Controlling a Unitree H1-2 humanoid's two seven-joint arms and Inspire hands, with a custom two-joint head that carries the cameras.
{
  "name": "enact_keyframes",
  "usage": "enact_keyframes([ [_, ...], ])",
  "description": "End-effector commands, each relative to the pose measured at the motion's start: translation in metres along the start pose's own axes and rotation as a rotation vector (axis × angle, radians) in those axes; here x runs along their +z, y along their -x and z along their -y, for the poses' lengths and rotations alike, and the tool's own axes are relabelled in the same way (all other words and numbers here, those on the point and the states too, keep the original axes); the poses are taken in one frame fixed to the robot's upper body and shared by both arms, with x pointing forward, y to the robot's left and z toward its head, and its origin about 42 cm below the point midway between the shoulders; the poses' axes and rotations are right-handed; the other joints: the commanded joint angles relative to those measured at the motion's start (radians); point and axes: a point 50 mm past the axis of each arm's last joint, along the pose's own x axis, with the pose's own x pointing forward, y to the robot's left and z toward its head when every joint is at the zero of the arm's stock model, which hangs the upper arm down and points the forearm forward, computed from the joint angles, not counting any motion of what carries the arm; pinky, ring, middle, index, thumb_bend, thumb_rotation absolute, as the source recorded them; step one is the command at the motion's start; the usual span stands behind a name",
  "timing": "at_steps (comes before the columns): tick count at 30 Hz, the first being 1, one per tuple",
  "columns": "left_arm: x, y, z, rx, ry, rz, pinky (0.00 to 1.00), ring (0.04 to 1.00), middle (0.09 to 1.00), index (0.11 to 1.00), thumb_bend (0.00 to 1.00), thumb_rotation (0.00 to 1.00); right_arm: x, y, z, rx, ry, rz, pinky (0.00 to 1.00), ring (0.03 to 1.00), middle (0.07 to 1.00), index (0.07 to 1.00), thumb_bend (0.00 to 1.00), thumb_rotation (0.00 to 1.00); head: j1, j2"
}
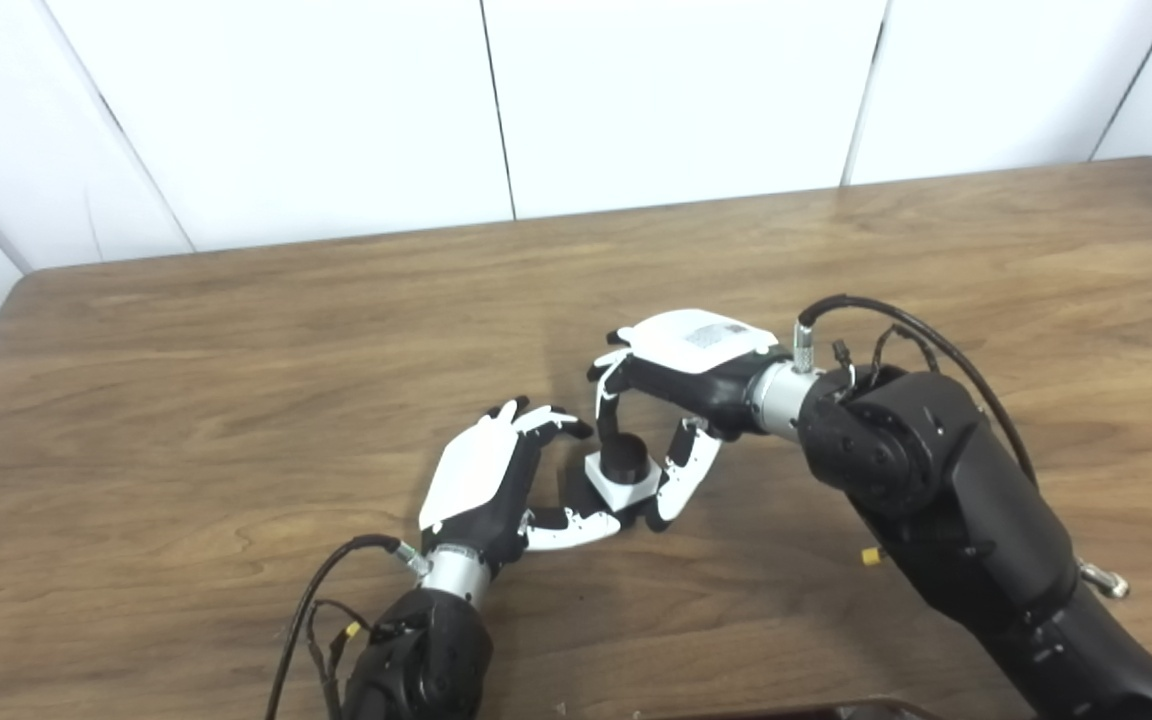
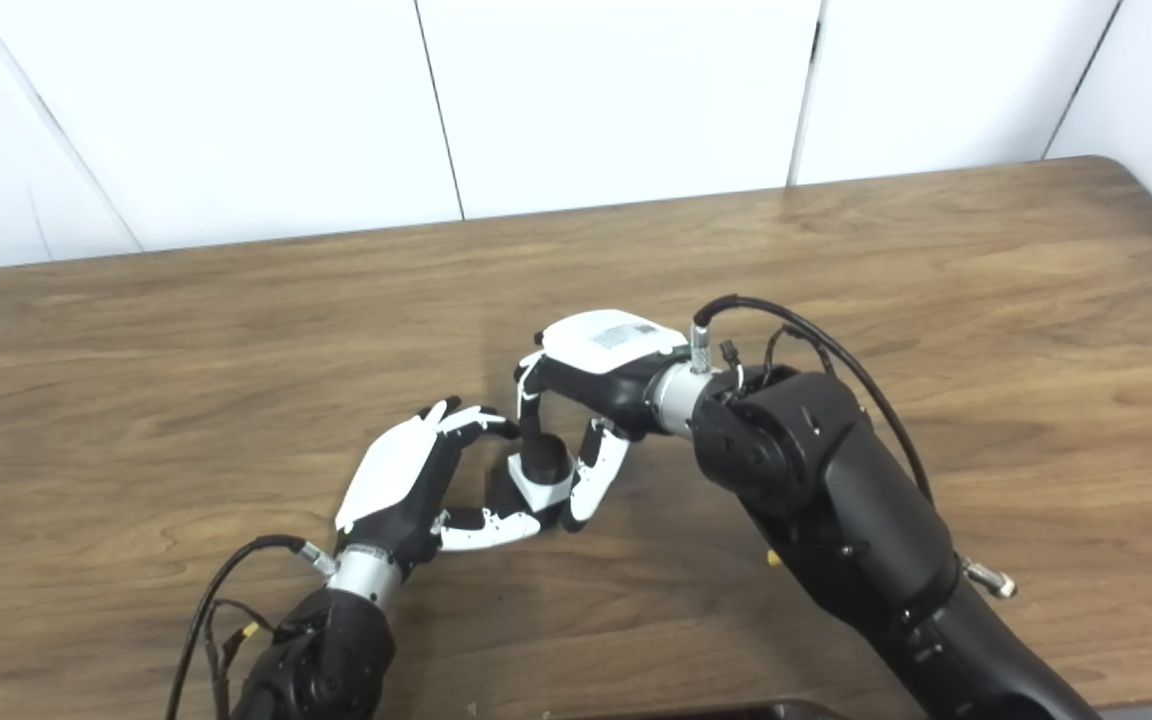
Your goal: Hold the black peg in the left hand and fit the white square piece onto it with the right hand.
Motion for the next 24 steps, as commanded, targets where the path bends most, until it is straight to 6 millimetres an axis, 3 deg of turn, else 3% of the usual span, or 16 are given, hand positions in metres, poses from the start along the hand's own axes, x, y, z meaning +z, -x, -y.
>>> enact_keyframes([
  [1,-0.010,0.003,-0.008,-0.049,-0.009,-0.041,1.00,1.000,0.919,0.797,0.81,0.37,0.004,0.002,0.022,-0.084,0.018,0.013,0.89,1.000,0.897,0.616,0.96,0.24,-0.001,0.001],
  [14,-0.014,0.011,-0.025,-0.174,-0.084,-0.054,1.00,1.000,0.961,0.849,0.84,0.29,0.002,-0.002,0.030,-0.108,0.015,0.015,0.91,1.000,0.884,0.602,0.98,0.24,0.005,-0.002],
  [24,-0.006,0.014,-0.056,-0.249,-0.155,-0.084,1.00,1.000,0.994,0.899,0.83,0.24,0.000,-0.002,0.033,-0.117,0.004,0.011,0.89,1.000,0.887,0.600,0.98,0.23,0.007,-0.007],
])
